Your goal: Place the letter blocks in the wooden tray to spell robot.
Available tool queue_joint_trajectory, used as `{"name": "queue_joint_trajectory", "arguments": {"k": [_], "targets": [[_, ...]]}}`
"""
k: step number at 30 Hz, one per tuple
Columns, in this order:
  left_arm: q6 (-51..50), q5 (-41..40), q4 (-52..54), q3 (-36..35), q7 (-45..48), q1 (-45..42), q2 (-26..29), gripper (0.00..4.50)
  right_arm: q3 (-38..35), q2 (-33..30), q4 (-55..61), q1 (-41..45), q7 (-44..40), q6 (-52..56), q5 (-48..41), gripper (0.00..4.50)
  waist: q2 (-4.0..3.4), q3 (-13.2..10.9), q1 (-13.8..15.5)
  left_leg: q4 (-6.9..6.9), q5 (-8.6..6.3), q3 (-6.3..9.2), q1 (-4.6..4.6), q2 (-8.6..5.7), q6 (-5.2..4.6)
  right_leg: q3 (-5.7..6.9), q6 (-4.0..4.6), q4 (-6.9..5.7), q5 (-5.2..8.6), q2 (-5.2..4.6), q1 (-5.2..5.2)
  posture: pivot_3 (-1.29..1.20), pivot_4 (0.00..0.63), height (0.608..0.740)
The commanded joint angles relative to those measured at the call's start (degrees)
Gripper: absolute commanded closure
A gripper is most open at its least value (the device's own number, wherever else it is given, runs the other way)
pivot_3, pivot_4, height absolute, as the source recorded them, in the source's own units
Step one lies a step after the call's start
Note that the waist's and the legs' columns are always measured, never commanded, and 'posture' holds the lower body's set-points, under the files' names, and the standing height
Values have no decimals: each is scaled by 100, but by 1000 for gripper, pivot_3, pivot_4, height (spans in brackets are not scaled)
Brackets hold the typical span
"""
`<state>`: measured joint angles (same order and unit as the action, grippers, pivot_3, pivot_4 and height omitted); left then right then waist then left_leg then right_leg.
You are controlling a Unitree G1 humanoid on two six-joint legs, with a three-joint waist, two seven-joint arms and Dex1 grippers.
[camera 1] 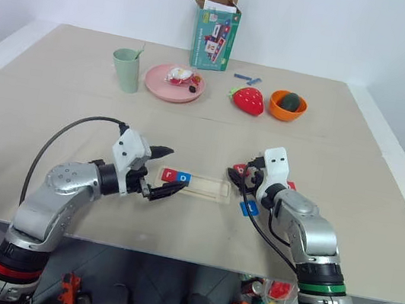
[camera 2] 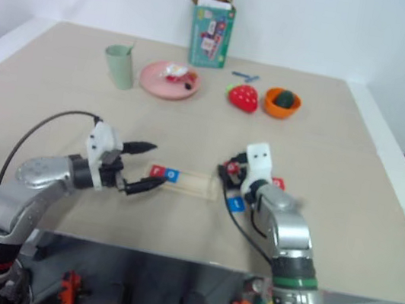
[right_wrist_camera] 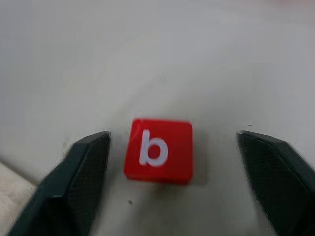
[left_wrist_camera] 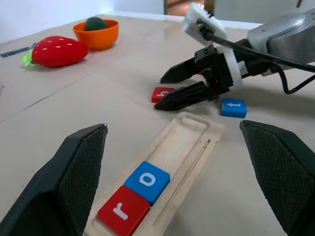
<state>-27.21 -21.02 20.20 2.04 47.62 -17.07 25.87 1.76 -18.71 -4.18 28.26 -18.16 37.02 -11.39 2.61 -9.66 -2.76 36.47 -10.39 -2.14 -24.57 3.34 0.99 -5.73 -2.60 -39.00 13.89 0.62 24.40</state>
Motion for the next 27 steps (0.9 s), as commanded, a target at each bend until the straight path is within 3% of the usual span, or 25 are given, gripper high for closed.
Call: {"name": "queue_joint_trajectory", "arguments": {"k": [1,6,13,17,21,27], "targets": [[160,39,121,55,-45,-74,76,0,-84,8,-66,75,48,35,74,1515,0,0,0,0,0,0,0,0,0,0,0,0,0,0,0,0,150,740],[236,128,64,181,-81,-101,45,0,-106,83,-130,77,59,-54,93,3249,0,0,-2,-1,0,1,2,1,0,1,5,0,2,1,-1,0,150,740],[275,164,84,418,-103,-62,34,0,-245,-44,638,6,271,110,176,3282,-1,-1,-2,0,0,-4,2,0,0,-5,14,0,7,0,0,0,150,740],[288,143,164,432,-141,31,67,0,-1004,126,2998,-844,1051,1363,91,3282,-7,1,29,-5,-2,5,-14,-1,3,4,-5,0,11,-3,14,0,150,740],[243,109,181,469,-154,61,65,0,-1011,547,4519,-1785,1399,2109,33,3282,-6,3,11,-14,-14,11,-26,3,22,11,1,0,28,-1,31,0,150,740],[284,148,74,594,-71,-27,68,0,-953,928,5080,-2398,1762,2394,185,3282,-9,4,-19,-13,-14,5,-26,9,23,5,28,-4,25,5,46,0,150,740]]}}
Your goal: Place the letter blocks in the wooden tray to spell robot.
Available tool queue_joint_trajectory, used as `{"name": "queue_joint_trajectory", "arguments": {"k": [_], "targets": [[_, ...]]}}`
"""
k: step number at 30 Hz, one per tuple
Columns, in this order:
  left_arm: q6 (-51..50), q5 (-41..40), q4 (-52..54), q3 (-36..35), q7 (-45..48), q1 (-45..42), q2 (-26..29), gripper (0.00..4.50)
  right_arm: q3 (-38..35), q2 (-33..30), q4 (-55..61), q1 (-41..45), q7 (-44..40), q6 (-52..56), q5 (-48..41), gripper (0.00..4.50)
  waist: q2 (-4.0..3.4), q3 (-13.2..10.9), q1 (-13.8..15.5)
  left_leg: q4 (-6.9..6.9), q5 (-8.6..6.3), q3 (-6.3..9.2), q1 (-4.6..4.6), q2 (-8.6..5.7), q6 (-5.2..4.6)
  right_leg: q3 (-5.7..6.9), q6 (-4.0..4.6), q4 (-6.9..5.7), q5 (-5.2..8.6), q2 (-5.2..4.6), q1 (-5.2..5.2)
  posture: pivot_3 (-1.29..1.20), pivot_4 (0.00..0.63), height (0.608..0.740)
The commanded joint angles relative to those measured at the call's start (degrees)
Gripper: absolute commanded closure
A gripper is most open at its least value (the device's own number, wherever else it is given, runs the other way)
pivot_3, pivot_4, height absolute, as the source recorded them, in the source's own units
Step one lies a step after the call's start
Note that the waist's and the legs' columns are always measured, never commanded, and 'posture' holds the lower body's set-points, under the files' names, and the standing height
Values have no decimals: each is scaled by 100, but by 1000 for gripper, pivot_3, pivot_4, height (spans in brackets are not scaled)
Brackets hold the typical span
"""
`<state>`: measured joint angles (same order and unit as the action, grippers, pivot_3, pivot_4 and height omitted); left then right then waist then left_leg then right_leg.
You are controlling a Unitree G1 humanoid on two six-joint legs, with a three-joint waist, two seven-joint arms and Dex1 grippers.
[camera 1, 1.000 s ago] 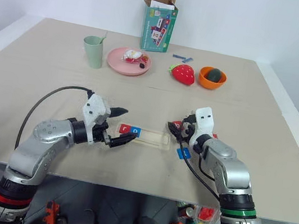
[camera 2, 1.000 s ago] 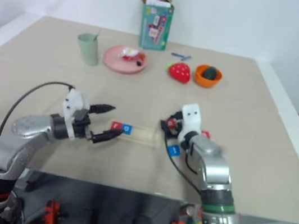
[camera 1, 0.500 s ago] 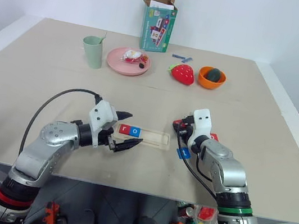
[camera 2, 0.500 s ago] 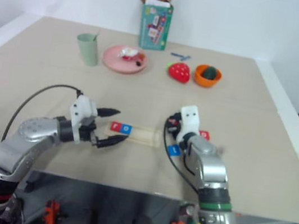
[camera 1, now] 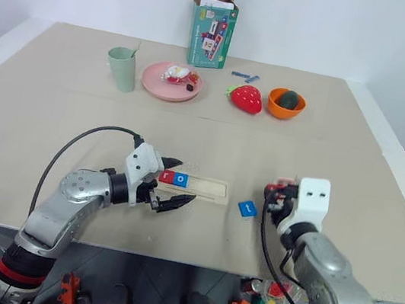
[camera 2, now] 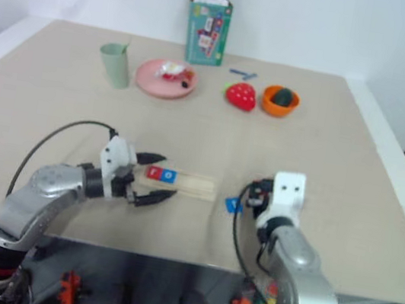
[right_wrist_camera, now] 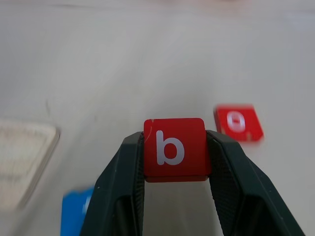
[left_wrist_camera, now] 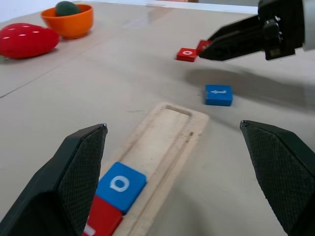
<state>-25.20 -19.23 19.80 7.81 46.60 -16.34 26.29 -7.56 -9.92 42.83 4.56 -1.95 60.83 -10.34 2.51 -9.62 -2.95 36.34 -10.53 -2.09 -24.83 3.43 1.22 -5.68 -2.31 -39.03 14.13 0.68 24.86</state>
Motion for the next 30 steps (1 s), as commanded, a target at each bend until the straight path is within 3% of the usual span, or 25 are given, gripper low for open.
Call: {"name": "queue_joint_trajectory", "arguments": {"k": [1,20,22,27,28,30], "targets": [[110,-11,85,43,53,-125,36,0,-10,40,368,-57,163,-15,111,3282,0,0,0,4,3,0,0,-2,-1,-2,13,0,4,-1,-1,0,150,740],[224,33,152,482,411,-291,87,0,16,13,-693,-285,-179,-799,100,3282,1,0,3,-1,12,-3,-1,-10,-8,-14,12,2,2,-2,2,0,150,740],[239,52,130,497,411,-303,109,0,-146,-25,-723,-138,-225,-787,37,2206,1,0,3,0,12,-4,-1,-10,-8,-15,11,2,2,-2,2,0,150,740],[283,93,128,531,394,-262,155,0,-477,-379,-442,261,-439,-408,-196,490,0,0,6,4,12,-6,0,-12,-9,-18,13,2,0,-3,1,0,150,740],[287,98,130,536,388,-259,154,0,-610,-591,-394,455,-621,-222,-362,170,0,0,8,4,13,-5,0,-12,-9,-17,13,2,0,-3,0,0,150,740],[295,109,121,544,380,-265,144,0,-878,-1135,-474,960,-1176,132,-814,57,-3,-2,2,5,12,-7,-1,-13,-9,-20,12,2,0,-3,1,0,150,740]]}}
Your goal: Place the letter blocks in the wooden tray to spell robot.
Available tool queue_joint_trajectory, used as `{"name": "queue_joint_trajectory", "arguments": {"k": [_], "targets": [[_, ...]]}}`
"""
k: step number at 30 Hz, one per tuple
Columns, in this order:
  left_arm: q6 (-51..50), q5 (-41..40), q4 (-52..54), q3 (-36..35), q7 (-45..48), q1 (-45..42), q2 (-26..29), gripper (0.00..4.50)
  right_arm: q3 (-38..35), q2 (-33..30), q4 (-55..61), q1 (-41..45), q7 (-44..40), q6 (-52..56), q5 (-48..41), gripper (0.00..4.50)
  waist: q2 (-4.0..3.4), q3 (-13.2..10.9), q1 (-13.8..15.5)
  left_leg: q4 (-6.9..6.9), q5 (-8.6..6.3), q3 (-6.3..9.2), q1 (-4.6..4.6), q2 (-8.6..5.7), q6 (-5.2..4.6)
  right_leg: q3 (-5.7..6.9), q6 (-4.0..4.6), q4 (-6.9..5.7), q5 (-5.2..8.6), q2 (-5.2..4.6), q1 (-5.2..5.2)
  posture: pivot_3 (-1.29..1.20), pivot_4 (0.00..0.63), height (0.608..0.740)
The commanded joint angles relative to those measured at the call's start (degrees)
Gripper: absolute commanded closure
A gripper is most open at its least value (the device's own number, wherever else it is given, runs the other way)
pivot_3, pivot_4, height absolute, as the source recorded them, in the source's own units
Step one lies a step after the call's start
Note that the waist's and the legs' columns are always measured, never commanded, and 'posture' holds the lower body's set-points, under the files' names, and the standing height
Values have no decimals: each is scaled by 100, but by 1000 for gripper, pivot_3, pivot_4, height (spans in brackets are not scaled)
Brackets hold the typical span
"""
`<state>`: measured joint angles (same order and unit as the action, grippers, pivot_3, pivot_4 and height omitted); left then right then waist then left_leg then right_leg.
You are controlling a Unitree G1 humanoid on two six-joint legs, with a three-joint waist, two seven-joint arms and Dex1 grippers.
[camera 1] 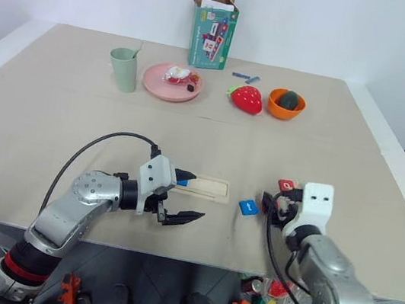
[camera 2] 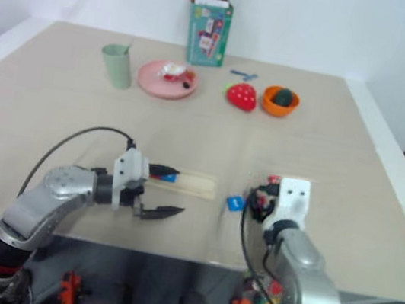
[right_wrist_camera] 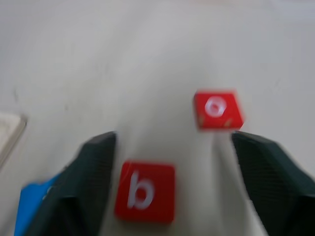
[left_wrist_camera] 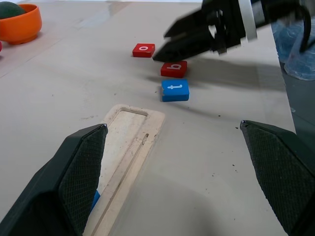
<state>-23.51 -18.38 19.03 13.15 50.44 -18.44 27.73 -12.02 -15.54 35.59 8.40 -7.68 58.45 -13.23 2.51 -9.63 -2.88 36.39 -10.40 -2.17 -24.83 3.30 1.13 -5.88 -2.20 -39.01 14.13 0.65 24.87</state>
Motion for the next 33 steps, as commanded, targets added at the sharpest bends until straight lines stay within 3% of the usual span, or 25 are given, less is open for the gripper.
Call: {"name": "queue_joint_trajectory", "arguments": {"k": [1,5,8,14,21,31,33], "targets": [[140,34,180,19,-7,-64,-12,0,-426,-1064,51,837,-1141,436,-787,57,-3,-3,-5,0,0,-5,0,-1,0,-6,-1,0,-1,0,2,0,150,740],[234,65,94,70,15,-100,-80,0,198,-2584,-714,1248,-3167,-173,-1312,57,-9,-12,-1,-1,2,-9,4,-10,-5,-12,-5,10,-2,-4,-4,0,150,740],[306,79,36,141,47,-147,-145,0,1083,-3530,-1615,1270,-5059,-1919,-936,57,-1,-9,3,-7,-10,9,26,-3,-22,9,0,27,11,3,-47,0,150,740],[395,127,-29,209,51,-179,-200,0,2157,-3878,-3867,2087,-6835,-4326,-21,57,-14,-20,-11,-7,-22,-1,27,-10,-32,-1,-24,35,11,-2,-51,0,150,740],[367,168,62,198,-51,-92,-187,0,2440,-3458,-6360,3297,-7706,-5754,463,57,-28,-33,7,-1,-21,-3,36,-10,-33,-5,-24,33,-1,-1,-57,0,150,740],[241,170,226,162,-190,20,-115,0,2515,-3144,-7313,3554,-8124,-6328,734,57,-37,-39,12,-2,-22,-4,35,-11,-32,-9,-45,33,-11,-3,-58,0,150,740],[218,181,245,162,-210,24,-98,0,2527,-3122,-7503,3590,-8135,-6473,831,608,-38,-39,11,0,-22,-5,36,-11,-32,-10,-43,33,-13,-3,-58,0,150,740]]}}
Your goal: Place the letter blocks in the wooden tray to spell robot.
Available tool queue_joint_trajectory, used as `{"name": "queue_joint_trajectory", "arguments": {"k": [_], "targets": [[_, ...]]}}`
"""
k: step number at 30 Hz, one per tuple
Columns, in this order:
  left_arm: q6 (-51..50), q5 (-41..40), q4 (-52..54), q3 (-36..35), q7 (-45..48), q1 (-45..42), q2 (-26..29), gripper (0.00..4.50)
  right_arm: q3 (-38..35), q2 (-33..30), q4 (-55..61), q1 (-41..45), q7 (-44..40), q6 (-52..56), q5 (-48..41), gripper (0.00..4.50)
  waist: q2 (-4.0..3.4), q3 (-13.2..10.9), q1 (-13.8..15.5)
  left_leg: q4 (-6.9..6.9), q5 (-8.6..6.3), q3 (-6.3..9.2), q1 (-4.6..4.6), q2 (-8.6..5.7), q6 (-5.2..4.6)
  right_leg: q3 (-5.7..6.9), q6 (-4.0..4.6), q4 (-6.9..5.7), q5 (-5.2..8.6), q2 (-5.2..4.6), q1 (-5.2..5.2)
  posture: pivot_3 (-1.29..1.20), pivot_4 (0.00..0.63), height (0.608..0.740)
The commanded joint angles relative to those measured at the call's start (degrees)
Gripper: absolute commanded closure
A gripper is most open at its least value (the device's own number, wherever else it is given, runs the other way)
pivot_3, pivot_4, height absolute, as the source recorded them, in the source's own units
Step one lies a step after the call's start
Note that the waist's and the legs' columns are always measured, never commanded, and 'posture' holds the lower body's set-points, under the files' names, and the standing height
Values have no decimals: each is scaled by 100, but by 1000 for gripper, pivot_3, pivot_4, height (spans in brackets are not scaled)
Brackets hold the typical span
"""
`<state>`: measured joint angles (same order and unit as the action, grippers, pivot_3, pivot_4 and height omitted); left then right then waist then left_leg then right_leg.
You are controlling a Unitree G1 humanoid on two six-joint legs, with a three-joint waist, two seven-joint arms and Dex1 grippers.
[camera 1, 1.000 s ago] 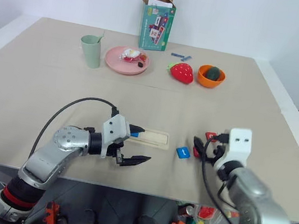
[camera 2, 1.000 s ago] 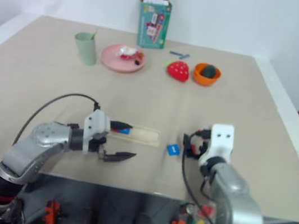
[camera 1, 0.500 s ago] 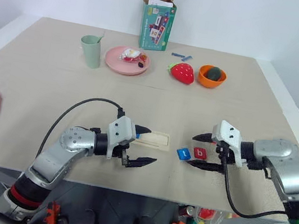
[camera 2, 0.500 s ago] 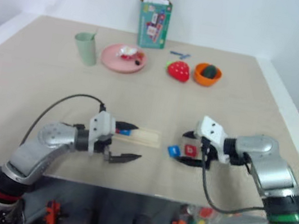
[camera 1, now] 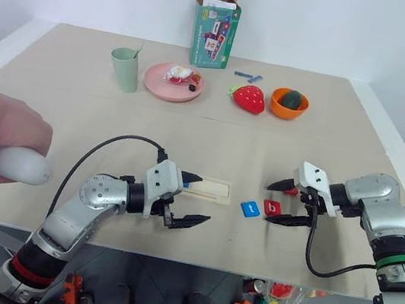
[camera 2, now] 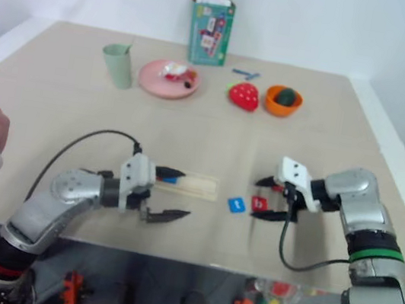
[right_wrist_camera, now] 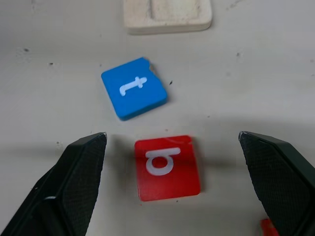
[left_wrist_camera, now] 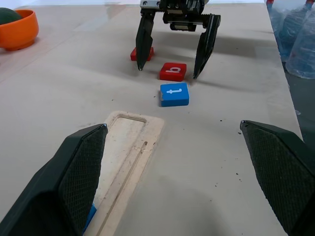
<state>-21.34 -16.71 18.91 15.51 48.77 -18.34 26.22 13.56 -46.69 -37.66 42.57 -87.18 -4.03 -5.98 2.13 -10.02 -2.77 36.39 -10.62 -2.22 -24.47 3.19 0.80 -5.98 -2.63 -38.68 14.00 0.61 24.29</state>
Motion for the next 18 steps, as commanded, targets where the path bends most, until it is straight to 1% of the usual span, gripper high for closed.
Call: {"name": "queue_joint_trajectory", "arguments": {"k": [1,2,6,8,10,12,15,18], "targets": [[-6,14,263,-73,-49,14,59,0,-30,1,-251,188,-198,-298,146,940,-1,0,1,2,1,0,1,0,0,0,1,-1,-1,0,-1,0,150,740],[-12,16,269,-72,-56,14,67,0,-36,10,-312,201,-212,-357,171,1220,-1,0,1,2,1,0,2,0,1,0,1,-1,-1,0,-3,0,150,740],[-28,11,277,-66,-79,14,90,0,-86,54,-445,242,-261,-442,191,2682,-2,-1,-1,5,1,-3,6,0,1,-6,2,-1,-2,0,-5,0,150,740],[-32,1,276,-63,-89,13,98,0,-105,63,-471,257,-285,-469,173,3303,-2,-1,0,5,1,-3,8,0,1,-5,2,-1,-2,0,-8,0,150,740],[-28,-7,262,-67,-96,23,104,0,-177,97,-431,271,-237,-505,101,3319,-2,-1,-1,5,1,-4,9,0,1,-6,1,-1,-2,0,-9,0,150,740],[-52,-40,231,-138,-162,65,93,0,-255,104,-232,338,-206,-273,0,3319,-2,-1,-2,5,1,-4,10,0,1,-7,0,-2,-3,1,-9,0,150,740],[-92,-144,156,-418,-307,180,101,0,-390,136,485,513,-230,676,-345,3319,-23,-14,-19,5,1,-5,11,1,1,-10,-2,-6,-4,1,-8,0,150,740],[-98,-216,109,-679,-366,332,171,0,-369,279,1543,560,-66,1714,-675,3319,-33,-20,-20,5,1,-7,13,1,1,-16,-7,-23,-6,2,-1,0,150,740]]}}
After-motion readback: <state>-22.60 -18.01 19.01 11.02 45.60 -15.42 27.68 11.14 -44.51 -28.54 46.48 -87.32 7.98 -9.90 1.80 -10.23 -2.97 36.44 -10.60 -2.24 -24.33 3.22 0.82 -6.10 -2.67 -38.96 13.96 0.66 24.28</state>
